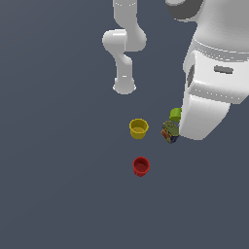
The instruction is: Pick up a designated object from a clutter of objects.
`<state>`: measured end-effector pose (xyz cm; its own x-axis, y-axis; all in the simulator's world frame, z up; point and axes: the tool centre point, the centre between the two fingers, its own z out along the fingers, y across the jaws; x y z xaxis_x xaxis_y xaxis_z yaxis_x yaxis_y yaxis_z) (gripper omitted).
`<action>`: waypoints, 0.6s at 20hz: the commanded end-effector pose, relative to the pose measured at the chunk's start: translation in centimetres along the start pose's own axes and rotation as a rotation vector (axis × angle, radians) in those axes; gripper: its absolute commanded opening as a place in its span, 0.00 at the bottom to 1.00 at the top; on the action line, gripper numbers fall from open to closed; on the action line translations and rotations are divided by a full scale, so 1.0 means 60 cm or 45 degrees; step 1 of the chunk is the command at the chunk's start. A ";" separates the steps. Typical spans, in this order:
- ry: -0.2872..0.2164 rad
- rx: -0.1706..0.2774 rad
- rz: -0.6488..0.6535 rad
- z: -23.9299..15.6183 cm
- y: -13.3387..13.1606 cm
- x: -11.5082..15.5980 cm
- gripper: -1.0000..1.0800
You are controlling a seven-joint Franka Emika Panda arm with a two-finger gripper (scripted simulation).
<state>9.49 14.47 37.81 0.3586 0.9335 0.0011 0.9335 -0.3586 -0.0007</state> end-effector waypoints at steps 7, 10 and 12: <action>-0.001 0.000 0.001 -0.053 0.023 0.036 0.00; -0.001 0.000 0.001 -0.065 0.028 0.045 0.00; -0.002 0.000 0.001 -0.072 0.031 0.050 0.00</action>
<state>12.08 16.40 41.76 0.3591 0.9333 0.0003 0.9333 -0.3591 -0.0005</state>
